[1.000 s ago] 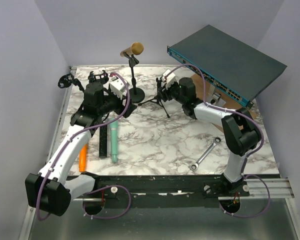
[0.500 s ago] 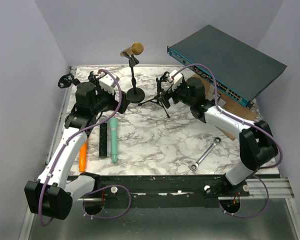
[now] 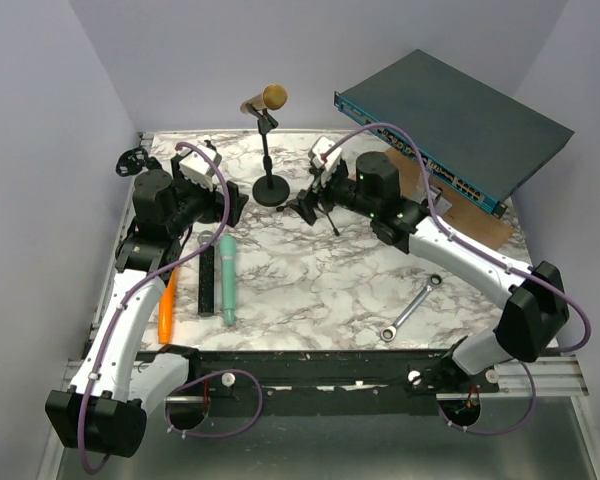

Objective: Remove the microphone from the stand

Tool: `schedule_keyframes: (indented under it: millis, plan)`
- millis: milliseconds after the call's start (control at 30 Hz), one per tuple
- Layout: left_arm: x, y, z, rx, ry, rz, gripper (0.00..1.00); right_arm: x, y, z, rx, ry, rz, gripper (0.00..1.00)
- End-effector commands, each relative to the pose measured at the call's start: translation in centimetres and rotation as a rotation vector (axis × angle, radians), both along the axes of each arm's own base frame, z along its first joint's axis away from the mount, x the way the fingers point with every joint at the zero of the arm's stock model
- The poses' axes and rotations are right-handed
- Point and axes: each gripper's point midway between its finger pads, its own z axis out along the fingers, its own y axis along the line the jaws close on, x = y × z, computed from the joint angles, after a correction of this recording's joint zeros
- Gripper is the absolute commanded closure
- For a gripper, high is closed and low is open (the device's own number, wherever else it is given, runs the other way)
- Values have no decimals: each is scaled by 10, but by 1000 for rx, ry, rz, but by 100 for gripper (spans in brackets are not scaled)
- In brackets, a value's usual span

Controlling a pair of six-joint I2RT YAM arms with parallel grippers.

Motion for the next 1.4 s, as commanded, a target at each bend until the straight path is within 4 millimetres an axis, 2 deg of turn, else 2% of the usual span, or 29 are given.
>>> schedule_keyframes:
  millis: [0, 67, 300, 433, 567, 733, 800, 900, 1167, 1267, 1367]
  plan:
    - [-3, 12, 3, 8, 10, 57, 1, 36, 8, 34, 37, -40, -97, 0]
    - [-3, 14, 4, 11, 11, 65, 1, 52, 16, 42, 43, -66, -121, 0]
    - [-2, 15, 3, 22, 11, 51, 2, 101, 48, 43, 85, -106, -160, 0]
    - [0, 9, 0, 21, 20, 14, 1, 125, 61, 28, 103, -100, -193, 0]
    - [5, 6, -5, 41, 14, -16, 2, 146, 63, 7, 133, -54, -210, 0]
    - [21, 4, -5, 53, -31, -20, 1, 161, 64, -13, 149, -19, -180, 3]
    - [31, 1, -4, 48, -58, -28, 1, 161, 62, -16, 148, -2, -160, 3]
    - [54, -2, -3, 31, -94, -28, 1, 148, 60, -21, 125, 20, -101, 3]
    - [132, -18, -24, -38, -81, -39, 1, 104, 41, -3, 52, 25, -17, 3]
    - [155, -25, -24, -81, -90, -47, 2, 87, 33, 6, 43, 45, 7, 3]
    - [177, -31, -33, -117, -69, -57, 3, 71, 29, 15, 42, 66, 33, 4]
